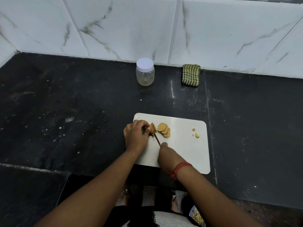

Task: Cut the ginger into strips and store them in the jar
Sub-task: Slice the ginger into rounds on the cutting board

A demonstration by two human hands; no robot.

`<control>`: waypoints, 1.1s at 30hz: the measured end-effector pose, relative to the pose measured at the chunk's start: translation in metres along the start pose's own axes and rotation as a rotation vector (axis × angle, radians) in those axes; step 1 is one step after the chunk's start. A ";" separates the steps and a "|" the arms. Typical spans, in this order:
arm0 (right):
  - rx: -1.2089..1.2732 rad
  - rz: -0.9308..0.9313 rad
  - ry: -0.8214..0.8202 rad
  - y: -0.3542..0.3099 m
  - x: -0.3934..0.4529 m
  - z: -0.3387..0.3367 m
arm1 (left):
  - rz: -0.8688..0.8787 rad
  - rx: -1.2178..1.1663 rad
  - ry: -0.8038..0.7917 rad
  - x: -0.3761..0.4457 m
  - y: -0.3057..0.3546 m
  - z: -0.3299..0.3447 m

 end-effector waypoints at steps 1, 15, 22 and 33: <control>-0.058 -0.024 0.045 -0.005 0.001 -0.008 | 0.004 -0.007 -0.007 -0.001 0.000 0.001; -0.315 -0.088 0.137 -0.005 -0.022 -0.029 | 0.043 -0.049 0.031 -0.004 -0.003 0.000; 0.090 -0.115 0.176 -0.010 -0.017 -0.033 | -0.019 -0.125 0.031 -0.002 -0.006 -0.002; 0.063 -0.099 0.147 -0.015 -0.009 -0.023 | 0.212 -0.074 -0.069 0.006 -0.003 -0.006</control>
Point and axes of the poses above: each hand's wrist, its own x-axis towards the middle knuckle, its own z-axis out of the palm, y = z × x, the point moved 8 cm from there along x, towards the middle knuckle, and after that the axes turned 1 degree about x, right-handed, at the moved point
